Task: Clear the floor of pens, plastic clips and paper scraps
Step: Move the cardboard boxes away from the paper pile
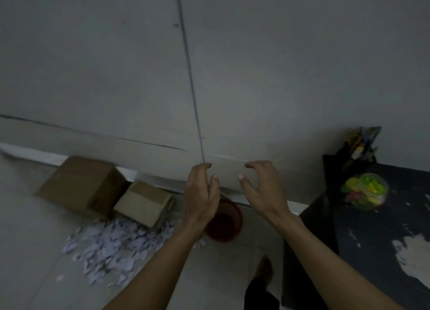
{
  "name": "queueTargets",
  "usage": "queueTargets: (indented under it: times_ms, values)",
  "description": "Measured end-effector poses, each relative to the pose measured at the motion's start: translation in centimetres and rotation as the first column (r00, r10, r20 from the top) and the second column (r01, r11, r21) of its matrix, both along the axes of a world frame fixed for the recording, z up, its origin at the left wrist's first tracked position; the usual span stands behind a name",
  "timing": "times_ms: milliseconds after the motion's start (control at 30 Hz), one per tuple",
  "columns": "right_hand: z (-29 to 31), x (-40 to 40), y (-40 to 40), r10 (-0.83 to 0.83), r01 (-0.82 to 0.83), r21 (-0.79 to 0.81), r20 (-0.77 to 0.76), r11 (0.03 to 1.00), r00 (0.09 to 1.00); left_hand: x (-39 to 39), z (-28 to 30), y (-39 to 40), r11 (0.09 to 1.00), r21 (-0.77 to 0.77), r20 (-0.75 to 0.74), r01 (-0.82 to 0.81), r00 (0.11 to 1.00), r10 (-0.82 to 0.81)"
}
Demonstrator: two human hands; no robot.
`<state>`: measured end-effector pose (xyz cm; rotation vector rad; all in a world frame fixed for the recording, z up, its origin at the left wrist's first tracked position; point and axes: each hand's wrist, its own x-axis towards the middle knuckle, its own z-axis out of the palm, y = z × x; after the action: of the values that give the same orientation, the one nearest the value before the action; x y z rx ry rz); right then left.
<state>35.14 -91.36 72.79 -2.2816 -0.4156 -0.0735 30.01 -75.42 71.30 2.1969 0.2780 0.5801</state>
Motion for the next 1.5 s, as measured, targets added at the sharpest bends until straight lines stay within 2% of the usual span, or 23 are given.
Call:
queueTargets:
  times_ms: [167,300,467,633,867,1167,1333,1500]
  values:
    - [-0.3,-6.5,8.1,0.193,-0.194,-0.030,-0.054,0.980,0.980,-8.9,-0.2,7.2,0.979,0.033,-0.040,-0.203,0.978,0.205]
    - [-0.7,-10.9,13.7,0.325,-0.331,-0.055,-0.097,0.942,0.941,-15.5,-0.1,12.0,0.936,-0.011,-0.050,-0.351,0.935,0.350]
    - [-1.0,-15.0,20.3,0.425,-0.445,-0.110,-0.166,0.889,0.890,-21.2,-0.7,17.3,0.888,-0.021,-0.120,-0.459,0.883,0.453]
    - [-1.7,-16.1,25.7,0.468,-0.495,-0.088,-0.221,0.864,0.856,-23.0,-1.5,21.7,0.886,-0.043,-0.210,-0.461,0.871,0.443]
    - [-5.1,-14.1,34.5,0.433,-0.478,-0.094,-0.302,0.873,0.849,-22.2,-3.9,30.6,0.903,-0.010,-0.306,-0.430,0.861,0.406]
    - [-7.0,-11.3,45.9,0.306,-0.367,-0.061,-0.437,0.928,0.846,-19.1,-4.5,43.6,0.962,-0.037,-0.459,-0.271,0.859,0.225]
    - [-7.1,-9.8,49.7,0.240,-0.316,-0.098,-0.456,0.944,0.857,-16.5,-4.2,48.6,0.971,-0.038,-0.478,-0.237,0.858,0.191]
    - [-8.0,-9.2,53.6,0.123,-0.208,-0.124,-0.489,0.970,0.864,-13.7,-5.0,53.9,0.989,-0.074,-0.521,-0.130,0.850,0.073]
